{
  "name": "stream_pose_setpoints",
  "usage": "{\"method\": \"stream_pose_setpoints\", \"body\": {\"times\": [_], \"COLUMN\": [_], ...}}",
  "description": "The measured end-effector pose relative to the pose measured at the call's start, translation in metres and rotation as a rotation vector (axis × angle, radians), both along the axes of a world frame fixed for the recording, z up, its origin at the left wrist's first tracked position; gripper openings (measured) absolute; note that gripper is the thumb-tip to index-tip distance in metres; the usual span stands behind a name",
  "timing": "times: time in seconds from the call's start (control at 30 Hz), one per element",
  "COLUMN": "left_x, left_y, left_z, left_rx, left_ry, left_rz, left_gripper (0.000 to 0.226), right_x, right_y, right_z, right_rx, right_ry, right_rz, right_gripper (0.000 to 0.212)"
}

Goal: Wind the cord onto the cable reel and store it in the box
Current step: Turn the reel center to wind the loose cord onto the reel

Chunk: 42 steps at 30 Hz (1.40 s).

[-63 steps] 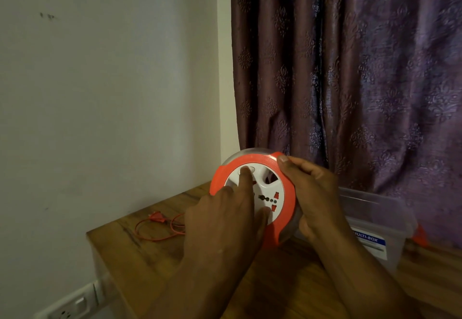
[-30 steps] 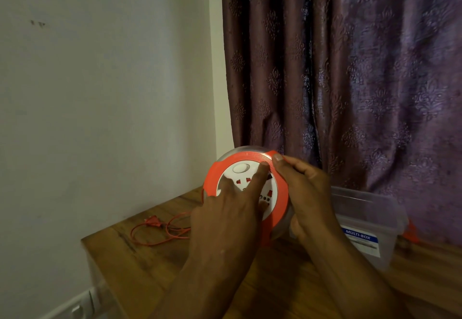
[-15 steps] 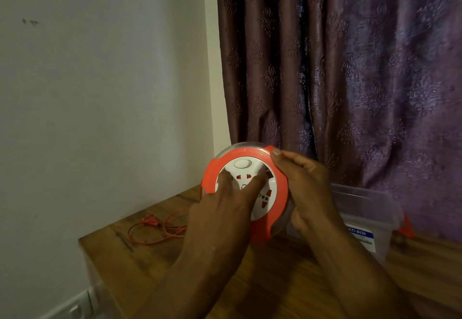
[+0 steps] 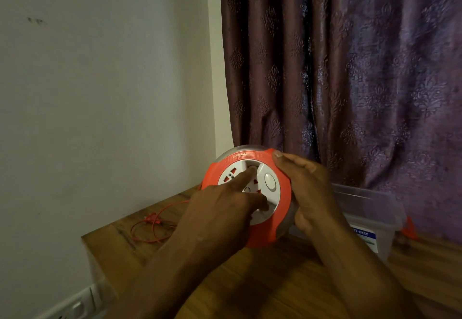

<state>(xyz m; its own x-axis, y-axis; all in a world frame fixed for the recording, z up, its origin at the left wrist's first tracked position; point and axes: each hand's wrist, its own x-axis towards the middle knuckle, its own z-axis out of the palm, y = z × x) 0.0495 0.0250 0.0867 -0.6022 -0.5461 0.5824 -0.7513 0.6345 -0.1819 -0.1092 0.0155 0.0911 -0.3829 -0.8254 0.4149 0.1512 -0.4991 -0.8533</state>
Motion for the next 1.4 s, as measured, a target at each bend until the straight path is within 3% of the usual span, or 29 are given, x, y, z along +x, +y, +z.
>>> {"method": "stream_pose_setpoints", "body": {"times": [0.17,0.27,0.4,0.53,0.8,1.0,1.1,1.23,1.4], "left_x": [0.015,0.02,0.015,0.006,0.002,0.002,-0.003,-0.015,-0.017], "left_y": [0.007,0.007,0.007,0.005,-0.009,-0.004,0.0,-0.004,-0.009], "left_z": [0.005,0.005,-0.004,-0.01,-0.025,-0.022,-0.017,-0.011,-0.013], "left_rx": [0.048,-0.023,-0.068,-0.051,-0.058,-0.021,-0.036,0.022,0.001], "left_ry": [0.187,0.251,0.183,0.157,0.153,0.239,0.288,0.237,0.195], "left_rz": [-0.172,-0.068,0.061,0.112,0.048,-0.002,0.067,0.184,0.174], "left_gripper": [0.031,0.043,0.066,0.07,0.082,0.074,0.071,0.07,0.065], "right_x": [0.002,0.002,0.001,0.002,0.002,0.002,0.007,0.009,0.004], "right_y": [0.001,0.002,0.003,0.004,0.004,0.003,0.002,-0.001,-0.002], "right_z": [-0.001,-0.002,-0.001,-0.001,0.0,0.0,-0.001,-0.004,-0.005], "right_rx": [-0.03,-0.034,-0.025,-0.034,-0.03,-0.033,-0.041,-0.031,-0.023], "right_ry": [0.004,-0.023,-0.035,-0.023,-0.062,-0.062,-0.053,-0.057,-0.056], "right_rz": [-0.034,-0.046,-0.06,-0.07,-0.051,-0.047,-0.047,-0.067,-0.061], "right_gripper": [0.019,0.018,0.015,0.022,0.02,0.022,0.02,0.013,0.018]}}
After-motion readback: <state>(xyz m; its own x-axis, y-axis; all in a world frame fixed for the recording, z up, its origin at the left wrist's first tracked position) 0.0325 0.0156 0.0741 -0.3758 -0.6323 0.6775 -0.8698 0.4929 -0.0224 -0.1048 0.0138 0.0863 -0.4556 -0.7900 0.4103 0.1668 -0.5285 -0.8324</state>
